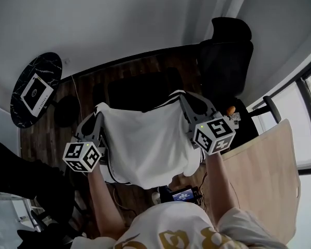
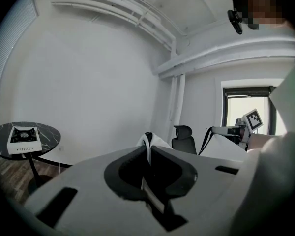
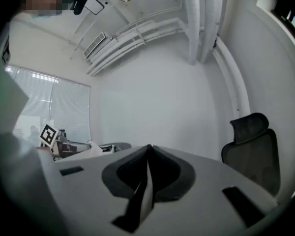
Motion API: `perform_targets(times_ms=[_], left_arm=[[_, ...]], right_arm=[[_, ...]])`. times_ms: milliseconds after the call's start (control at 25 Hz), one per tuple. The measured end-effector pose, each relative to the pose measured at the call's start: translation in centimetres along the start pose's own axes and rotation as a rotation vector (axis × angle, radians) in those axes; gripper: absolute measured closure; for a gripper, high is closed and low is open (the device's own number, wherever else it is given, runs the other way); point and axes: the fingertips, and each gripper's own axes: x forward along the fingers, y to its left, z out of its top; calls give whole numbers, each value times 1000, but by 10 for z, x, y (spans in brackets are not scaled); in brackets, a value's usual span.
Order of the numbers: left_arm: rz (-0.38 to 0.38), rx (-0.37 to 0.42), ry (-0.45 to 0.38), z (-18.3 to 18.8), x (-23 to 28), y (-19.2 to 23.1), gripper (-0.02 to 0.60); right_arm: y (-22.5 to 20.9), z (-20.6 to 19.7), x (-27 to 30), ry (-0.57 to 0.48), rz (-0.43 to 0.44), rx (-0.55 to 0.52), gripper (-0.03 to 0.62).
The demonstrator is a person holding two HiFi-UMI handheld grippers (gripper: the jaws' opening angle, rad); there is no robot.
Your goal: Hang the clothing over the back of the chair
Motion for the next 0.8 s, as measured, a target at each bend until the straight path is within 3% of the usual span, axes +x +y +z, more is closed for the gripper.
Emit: perform_targets(times_ms=[280, 600, 800], left_arm=[[-32, 95, 159, -43, 24, -5, 543], [-83, 107, 294, -78, 35, -7, 543], [-110, 147, 422, -109, 37, -5, 542]], right_arm=[[-4, -38, 18, 122, 58, -70, 565], [5, -84, 36, 271, 153, -250, 565], [16, -123, 43, 394, 226, -378, 563]])
